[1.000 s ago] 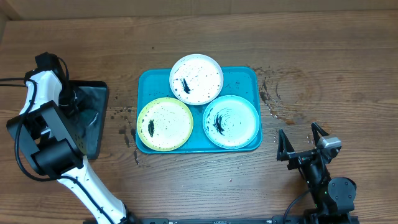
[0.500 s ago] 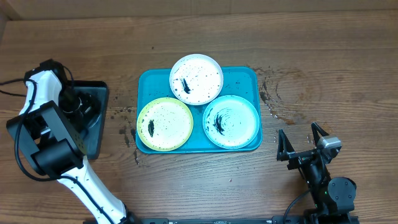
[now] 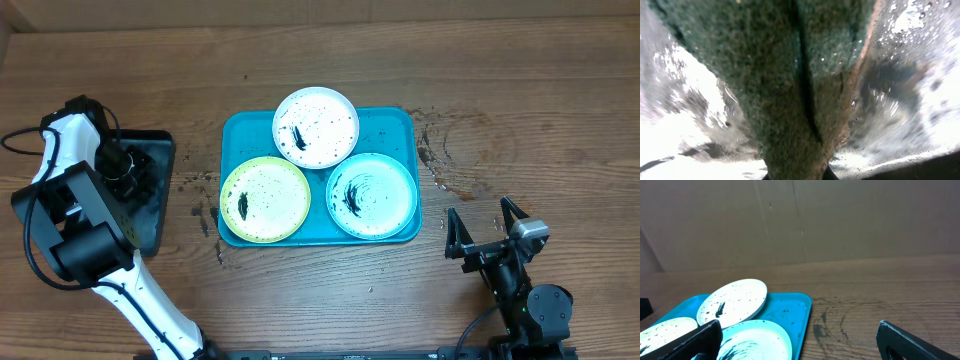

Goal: Clean dirty plates on tray and stack at the side
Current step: 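Dip and rub the held sponge in the basin water with left gripper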

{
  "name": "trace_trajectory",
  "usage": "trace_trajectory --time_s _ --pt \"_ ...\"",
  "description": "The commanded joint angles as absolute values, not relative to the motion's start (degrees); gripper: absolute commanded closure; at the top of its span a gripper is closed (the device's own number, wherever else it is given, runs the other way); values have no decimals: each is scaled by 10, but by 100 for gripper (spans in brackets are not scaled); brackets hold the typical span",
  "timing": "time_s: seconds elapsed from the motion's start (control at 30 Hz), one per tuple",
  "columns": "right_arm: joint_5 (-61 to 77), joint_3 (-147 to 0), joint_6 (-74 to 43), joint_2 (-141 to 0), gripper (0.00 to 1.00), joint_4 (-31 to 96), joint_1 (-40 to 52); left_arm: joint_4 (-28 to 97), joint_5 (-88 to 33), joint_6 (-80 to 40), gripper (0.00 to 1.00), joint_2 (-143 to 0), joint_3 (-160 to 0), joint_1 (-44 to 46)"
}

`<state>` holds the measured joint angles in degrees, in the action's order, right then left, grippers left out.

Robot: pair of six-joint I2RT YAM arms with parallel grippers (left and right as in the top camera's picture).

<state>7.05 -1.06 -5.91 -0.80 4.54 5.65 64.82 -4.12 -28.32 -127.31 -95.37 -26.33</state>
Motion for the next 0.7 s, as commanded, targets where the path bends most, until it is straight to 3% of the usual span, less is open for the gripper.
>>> trace_trajectory --time_s 0.0,0.03,0.1,0.13,0.43,0.6,0.67 --pt "65 -5 -55 -3 0 42 55 627 -39 -283 94 -1284 -949 -262" --pt "65 -5 -55 -3 0 42 55 622 -39 -283 75 -1284 -949 -262" --pt "65 -5 -55 -3 0 42 55 612 -39 -283 16 -1284 -949 -262" --pt "65 -5 -55 -3 0 42 55 608 -39 -283 0 -1284 -949 -262" --pt "65 -5 -55 -3 0 42 55 582 5 -283 0 -1284 -949 -262" --pt "65 -5 -55 -3 0 42 55 582 21 -283 30 -1284 -949 -262" --pt "65 -5 -55 -3 0 42 55 581 21 -283 48 -1284 -949 -262"
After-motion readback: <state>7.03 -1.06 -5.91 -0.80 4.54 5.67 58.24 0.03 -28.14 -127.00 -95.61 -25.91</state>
